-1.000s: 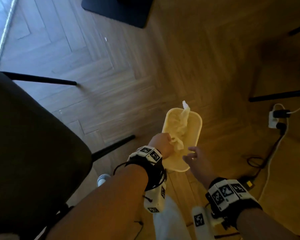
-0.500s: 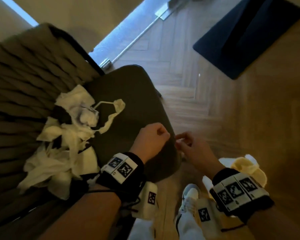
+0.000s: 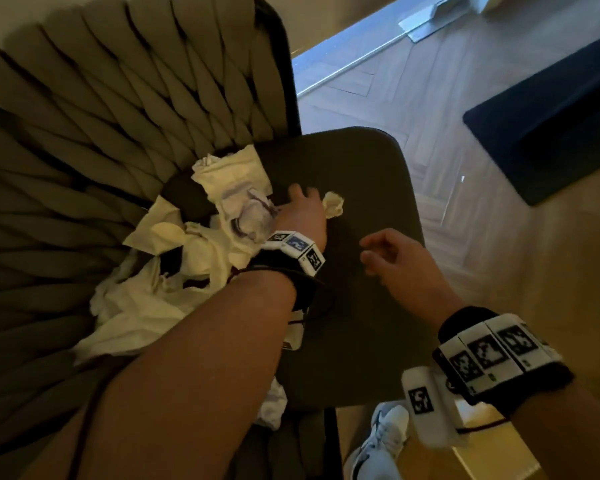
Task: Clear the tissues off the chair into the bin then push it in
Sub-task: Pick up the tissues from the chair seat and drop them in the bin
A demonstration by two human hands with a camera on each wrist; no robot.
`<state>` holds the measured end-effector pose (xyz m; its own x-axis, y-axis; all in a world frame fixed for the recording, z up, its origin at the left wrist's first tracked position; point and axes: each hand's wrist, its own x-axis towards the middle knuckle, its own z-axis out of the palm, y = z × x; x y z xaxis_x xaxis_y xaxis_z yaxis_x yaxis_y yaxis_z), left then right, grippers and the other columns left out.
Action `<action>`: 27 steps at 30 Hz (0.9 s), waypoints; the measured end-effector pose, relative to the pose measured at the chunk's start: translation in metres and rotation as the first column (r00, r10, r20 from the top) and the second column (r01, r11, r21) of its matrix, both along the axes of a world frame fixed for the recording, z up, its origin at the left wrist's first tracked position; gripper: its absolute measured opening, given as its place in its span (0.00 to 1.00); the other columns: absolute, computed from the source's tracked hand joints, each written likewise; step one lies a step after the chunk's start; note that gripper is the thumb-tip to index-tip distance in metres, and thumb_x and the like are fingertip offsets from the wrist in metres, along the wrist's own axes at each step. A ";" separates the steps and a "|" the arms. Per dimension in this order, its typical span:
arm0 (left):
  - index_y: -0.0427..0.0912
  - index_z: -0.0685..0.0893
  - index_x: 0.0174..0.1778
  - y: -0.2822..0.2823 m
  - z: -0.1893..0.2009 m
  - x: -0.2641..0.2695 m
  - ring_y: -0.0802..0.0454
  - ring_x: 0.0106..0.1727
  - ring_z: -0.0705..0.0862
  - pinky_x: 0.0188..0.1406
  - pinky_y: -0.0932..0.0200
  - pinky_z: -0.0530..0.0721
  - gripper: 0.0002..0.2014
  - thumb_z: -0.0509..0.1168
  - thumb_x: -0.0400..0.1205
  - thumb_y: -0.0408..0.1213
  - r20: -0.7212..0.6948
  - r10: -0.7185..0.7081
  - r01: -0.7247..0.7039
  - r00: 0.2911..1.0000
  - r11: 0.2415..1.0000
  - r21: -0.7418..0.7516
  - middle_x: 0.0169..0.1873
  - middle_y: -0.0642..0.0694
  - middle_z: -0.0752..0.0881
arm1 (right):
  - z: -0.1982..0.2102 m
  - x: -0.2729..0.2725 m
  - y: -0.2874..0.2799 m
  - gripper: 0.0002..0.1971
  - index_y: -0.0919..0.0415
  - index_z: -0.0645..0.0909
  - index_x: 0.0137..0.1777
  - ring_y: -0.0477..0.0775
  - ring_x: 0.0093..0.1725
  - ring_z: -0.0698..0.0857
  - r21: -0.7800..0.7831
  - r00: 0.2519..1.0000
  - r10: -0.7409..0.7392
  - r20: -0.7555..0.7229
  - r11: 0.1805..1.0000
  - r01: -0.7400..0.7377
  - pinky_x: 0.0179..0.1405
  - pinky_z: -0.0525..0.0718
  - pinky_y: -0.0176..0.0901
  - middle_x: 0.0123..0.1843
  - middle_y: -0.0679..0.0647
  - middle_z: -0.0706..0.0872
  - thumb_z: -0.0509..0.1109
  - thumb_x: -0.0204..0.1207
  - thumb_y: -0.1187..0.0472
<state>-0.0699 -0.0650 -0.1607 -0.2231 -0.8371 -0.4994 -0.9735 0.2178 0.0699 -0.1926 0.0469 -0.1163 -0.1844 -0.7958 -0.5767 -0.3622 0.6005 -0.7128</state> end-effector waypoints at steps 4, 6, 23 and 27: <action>0.36 0.68 0.71 0.011 0.000 0.018 0.35 0.60 0.82 0.56 0.44 0.81 0.21 0.59 0.82 0.30 -0.067 -0.017 0.016 0.998 1.000 -0.017 0.68 0.34 0.71 | 0.019 0.017 -0.038 0.07 0.45 0.78 0.53 0.45 0.44 0.85 -0.166 0.993 0.064 -0.095 0.983 -0.080 0.44 0.86 0.38 0.47 0.44 0.84 0.66 0.79 0.58; 0.37 0.72 0.68 0.021 0.003 0.028 0.39 0.58 0.83 0.54 0.45 0.82 0.17 0.57 0.83 0.29 -0.117 -0.069 0.073 0.991 0.997 0.024 0.63 0.36 0.75 | 0.030 0.035 -0.065 0.09 0.48 0.79 0.56 0.44 0.45 0.84 -0.248 0.976 0.163 -0.147 0.949 -0.195 0.45 0.84 0.36 0.47 0.44 0.83 0.66 0.78 0.59; 0.47 0.73 0.62 0.080 0.064 0.119 0.51 0.51 0.84 0.42 0.63 0.76 0.10 0.58 0.85 0.38 -0.608 -0.059 0.093 0.791 0.995 0.024 0.51 0.46 0.84 | -0.017 0.140 -0.205 0.55 0.41 0.46 0.82 0.73 0.81 0.52 0.138 0.405 0.736 -0.542 0.553 -0.822 0.76 0.60 0.74 0.83 0.58 0.52 0.75 0.59 0.35; 0.50 0.74 0.65 0.064 0.065 0.147 0.56 0.47 0.86 0.44 0.60 0.85 0.12 0.56 0.86 0.41 -0.623 0.207 -0.147 0.754 0.978 0.147 0.47 0.49 0.86 | -0.044 0.156 -0.210 0.51 0.42 0.52 0.79 0.71 0.78 0.61 0.243 0.305 0.785 -0.539 0.492 -0.836 0.70 0.70 0.72 0.80 0.57 0.61 0.70 0.57 0.31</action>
<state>0.0770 -0.0014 -0.0953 -0.3650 -0.8553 -0.3679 -0.7216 0.0101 0.6923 -0.0370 -0.1630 -0.1605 0.3457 -0.7534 -0.5594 -0.9378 -0.2570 -0.2335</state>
